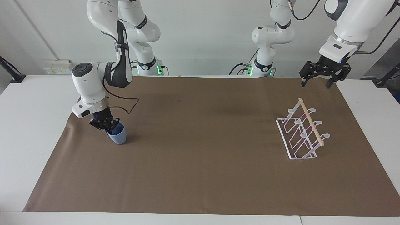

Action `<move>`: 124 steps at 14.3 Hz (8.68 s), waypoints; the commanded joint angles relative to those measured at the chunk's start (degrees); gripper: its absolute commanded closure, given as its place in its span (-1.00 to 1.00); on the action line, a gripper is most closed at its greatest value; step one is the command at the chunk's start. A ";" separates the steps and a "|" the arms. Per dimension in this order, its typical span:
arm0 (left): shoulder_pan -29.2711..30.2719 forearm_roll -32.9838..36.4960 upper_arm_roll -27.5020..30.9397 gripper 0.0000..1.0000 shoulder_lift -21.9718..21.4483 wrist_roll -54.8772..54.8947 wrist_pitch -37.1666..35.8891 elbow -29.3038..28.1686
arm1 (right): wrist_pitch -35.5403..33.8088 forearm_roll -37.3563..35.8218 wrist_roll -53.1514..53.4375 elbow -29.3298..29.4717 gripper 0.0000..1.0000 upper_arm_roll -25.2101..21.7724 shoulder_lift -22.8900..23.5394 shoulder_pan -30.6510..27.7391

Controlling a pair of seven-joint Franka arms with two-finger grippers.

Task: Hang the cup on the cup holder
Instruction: 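Lift and tip the cup toward the left gripper, then carry the cup to the left gripper while the left gripper approaches, then grasp the cup base with the left gripper, release the right gripper, then raise the cup over the rack while the right gripper withdraws, then lower the cup onto the rack hook with the left gripper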

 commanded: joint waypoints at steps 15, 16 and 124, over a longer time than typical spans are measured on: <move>0.81 -13.52 0.94 -1.00 -2.28 -6.70 -2.23 -2.69 | -34.60 23.45 -1.37 22.35 1.00 3.68 -2.98 0.76; 0.72 -16.07 0.94 -1.00 -2.72 -10.12 -2.32 -3.21 | -36.53 25.92 -1.46 22.35 1.00 3.77 -3.77 0.76; 7.31 39.72 -10.40 1.00 3.43 -74.85 51.73 -24.39 | -41.65 -0.07 5.57 28.41 -1.00 5.18 -9.05 1.29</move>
